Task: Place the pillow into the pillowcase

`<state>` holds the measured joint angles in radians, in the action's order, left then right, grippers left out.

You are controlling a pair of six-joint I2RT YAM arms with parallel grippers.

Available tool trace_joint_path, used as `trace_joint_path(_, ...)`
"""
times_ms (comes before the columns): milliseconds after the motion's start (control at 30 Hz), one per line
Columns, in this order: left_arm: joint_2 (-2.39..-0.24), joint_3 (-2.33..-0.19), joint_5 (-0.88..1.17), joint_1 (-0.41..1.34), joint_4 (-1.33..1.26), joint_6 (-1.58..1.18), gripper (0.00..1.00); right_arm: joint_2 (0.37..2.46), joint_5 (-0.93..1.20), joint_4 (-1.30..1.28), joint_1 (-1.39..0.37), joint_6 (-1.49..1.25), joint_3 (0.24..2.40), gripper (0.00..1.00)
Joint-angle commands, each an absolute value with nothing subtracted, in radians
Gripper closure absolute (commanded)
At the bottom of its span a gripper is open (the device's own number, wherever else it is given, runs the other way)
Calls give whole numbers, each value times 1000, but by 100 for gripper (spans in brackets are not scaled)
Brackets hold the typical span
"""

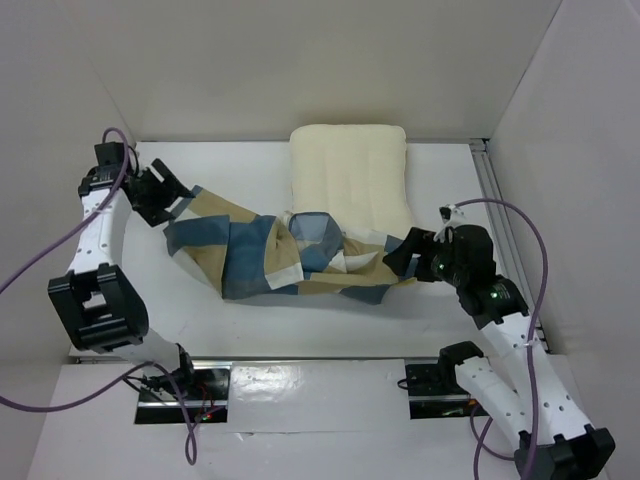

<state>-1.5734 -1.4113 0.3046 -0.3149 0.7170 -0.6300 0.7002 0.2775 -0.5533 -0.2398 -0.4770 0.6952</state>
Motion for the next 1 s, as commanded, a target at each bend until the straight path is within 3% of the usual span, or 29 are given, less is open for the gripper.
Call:
trace_joint_path(0, -1470, -1361, 273, -252, 753, -533, 15, 745, 215, -620, -247, -456, 808, 12)
trace_joint_path(200, -1398, -1165, 241, -26, 762, -517, 15, 925, 192, -598, -247, -425, 945, 8)
trace_joint_path(433, -1267, -933, 298, 184, 681, -701, 13, 1115, 163, -718, -296, -410, 1071, 4)
trace_joint_path(533, -1188, -853, 238, 224, 681, -816, 12, 1091, 127, -732, -305, -445, 1025, 12)
trace_joint_path(700, -1114, -802, 62, 158, 713, -903, 12, 1046, 118, -710, -305, -485, 957, 36)
trace_joint_path(767, -1114, -811, 0, 75, 724, -879, 13, 1037, 118, -719, -305, -485, 946, 36)
trace_joint_path(833, -1158, -825, -38, 8, 724, -842, 13, 1037, 118, -719, -305, -485, 927, 25)
trace_joint_path(967, -1253, -857, -15, -17, 637, -779, 14, 1026, 118, -719, -305, -485, 917, 24)
